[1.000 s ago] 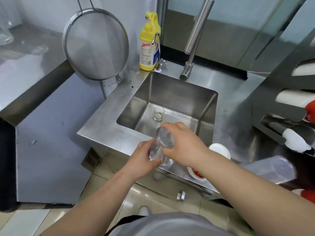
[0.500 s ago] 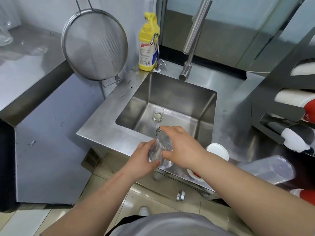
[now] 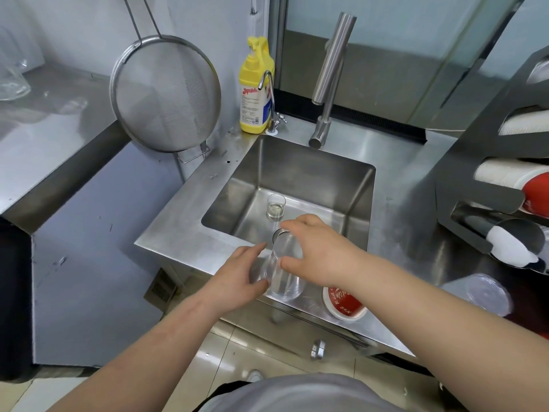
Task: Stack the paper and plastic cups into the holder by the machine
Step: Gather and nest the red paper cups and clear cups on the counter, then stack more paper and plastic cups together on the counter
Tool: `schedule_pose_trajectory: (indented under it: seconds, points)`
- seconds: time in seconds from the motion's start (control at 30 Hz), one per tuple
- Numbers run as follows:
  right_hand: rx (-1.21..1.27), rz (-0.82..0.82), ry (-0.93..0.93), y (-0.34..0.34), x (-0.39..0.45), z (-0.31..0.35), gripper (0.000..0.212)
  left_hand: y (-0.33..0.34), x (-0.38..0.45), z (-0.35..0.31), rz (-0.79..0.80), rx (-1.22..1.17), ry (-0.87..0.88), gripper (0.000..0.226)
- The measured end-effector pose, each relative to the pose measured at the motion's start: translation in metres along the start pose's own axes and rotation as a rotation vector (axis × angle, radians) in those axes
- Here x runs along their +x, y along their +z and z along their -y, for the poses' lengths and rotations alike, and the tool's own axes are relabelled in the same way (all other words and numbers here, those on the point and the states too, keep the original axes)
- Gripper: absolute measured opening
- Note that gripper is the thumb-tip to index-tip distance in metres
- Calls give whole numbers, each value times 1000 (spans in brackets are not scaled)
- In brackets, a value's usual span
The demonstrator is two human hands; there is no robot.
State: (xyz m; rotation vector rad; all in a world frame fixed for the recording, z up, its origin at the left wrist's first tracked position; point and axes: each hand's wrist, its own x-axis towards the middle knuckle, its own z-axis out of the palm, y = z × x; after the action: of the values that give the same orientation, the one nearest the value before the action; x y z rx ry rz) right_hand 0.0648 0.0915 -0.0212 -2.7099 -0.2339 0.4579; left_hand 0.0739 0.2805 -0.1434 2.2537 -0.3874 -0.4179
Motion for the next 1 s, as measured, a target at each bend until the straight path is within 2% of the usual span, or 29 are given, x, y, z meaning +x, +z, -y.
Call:
schedule_pose_trajectory:
  seconds: [0.13, 0.3, 0.4, 0.53, 0.6, 0.7, 0.83, 0.9, 1.0]
  points:
    - [-57, -39, -20, -21, -4, 0, 58, -25, 5, -12, -2, 57, 56, 70]
    - [-154, -18, 29, -62, -20, -17, 48, -67, 26, -71, -42, 142, 226, 60]
    - [-239, 41, 88, -80, -34, -35, 51, -78, 38, -114, 89, 257, 341, 54]
    - [-235, 71, 165, -84, -59, -67, 55, -56, 42, -156, 325, 518, 463, 64]
    - [-172, 108, 194, -78, -73, -84, 67, -36, 41, -168, 382, 578, 485, 70]
    - [-57, 145, 218, -59, -95, -107, 85, -9, 41, -178, 430, 590, 491, 81]
    - [79, 54, 219, -17, -106, -128, 85, 17, 39, -183, 448, 510, 402, 95]
    - [175, 8, 203, 3, -105, -135, 83, 28, 38, -186, 432, 525, 396, 86]
    - [280, -27, 202, 31, -101, -144, 74, 40, 36, -190, 370, 504, 444, 49]
